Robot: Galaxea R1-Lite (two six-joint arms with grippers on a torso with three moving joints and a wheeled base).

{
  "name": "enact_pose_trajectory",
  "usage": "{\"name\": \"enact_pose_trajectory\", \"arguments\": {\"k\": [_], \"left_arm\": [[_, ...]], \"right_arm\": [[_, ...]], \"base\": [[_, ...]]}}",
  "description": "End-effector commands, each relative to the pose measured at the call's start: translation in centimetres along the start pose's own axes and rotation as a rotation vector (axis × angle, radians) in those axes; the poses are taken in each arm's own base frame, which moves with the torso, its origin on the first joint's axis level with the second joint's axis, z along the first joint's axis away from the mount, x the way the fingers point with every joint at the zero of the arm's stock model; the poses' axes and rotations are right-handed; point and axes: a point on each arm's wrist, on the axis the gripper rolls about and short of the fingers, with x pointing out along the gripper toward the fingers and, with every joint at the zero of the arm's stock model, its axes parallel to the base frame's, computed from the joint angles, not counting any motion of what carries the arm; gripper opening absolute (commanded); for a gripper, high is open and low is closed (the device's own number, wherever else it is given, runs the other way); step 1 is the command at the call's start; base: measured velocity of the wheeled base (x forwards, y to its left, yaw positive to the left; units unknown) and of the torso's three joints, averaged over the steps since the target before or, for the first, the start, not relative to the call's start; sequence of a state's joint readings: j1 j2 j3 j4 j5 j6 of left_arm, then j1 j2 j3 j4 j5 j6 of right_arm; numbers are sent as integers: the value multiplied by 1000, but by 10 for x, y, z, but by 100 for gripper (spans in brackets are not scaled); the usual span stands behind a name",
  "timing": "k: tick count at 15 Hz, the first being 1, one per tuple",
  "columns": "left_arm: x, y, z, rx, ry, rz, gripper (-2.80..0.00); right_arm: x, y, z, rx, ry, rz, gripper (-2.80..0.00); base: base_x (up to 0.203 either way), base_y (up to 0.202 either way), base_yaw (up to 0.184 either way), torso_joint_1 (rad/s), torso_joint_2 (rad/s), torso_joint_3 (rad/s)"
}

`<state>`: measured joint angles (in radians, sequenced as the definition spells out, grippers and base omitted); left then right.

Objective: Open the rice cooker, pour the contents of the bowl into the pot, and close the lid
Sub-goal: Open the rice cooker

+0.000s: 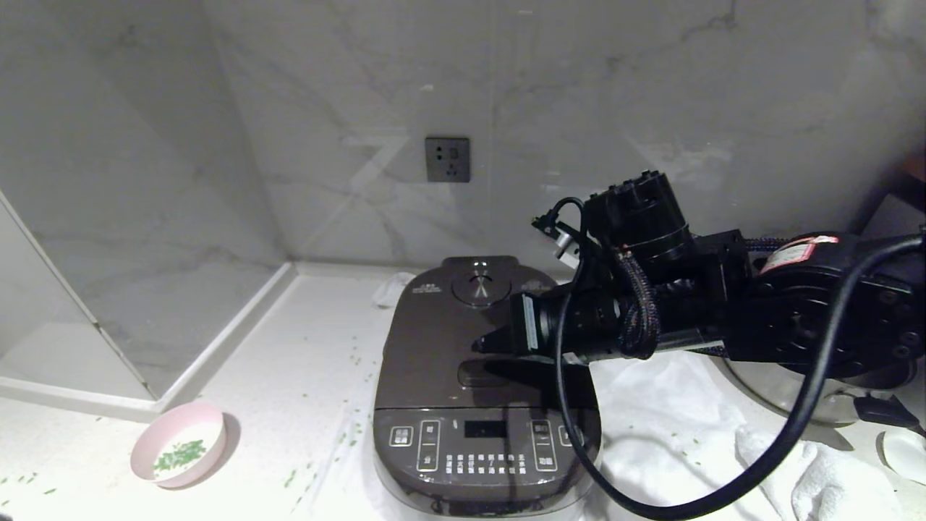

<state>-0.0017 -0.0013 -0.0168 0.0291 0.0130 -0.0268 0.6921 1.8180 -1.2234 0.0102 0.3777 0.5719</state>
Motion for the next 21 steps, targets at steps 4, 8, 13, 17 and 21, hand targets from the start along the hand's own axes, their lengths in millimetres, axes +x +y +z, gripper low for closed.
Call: {"name": "enact_pose_trajectory", "arguments": {"k": [4, 8, 13, 17, 21], "left_arm": [[0, 0, 0, -1, -2, 1, -280], [0, 0, 0, -1, -2, 1, -280], [0, 0, 0, -1, 0, 1, -280], [0, 0, 0, -1, -1, 1, -280], [0, 0, 0, -1, -2, 1, -280]], "right_arm": [[25, -14, -8, 24, 63, -35, -280], [30, -20, -8, 28, 60, -46, -280], [31, -25, -14, 36, 77, -57, -280], [33, -30, -20, 34, 69, -57, -280], [19, -18, -9, 13, 12, -35, -280]], "base": [[0, 0, 0, 0, 0, 0], [0, 0, 0, 0, 0, 0], [0, 0, 0, 0, 0, 0], [0, 0, 0, 0, 0, 0], [0, 0, 0, 0, 0, 0]]}}
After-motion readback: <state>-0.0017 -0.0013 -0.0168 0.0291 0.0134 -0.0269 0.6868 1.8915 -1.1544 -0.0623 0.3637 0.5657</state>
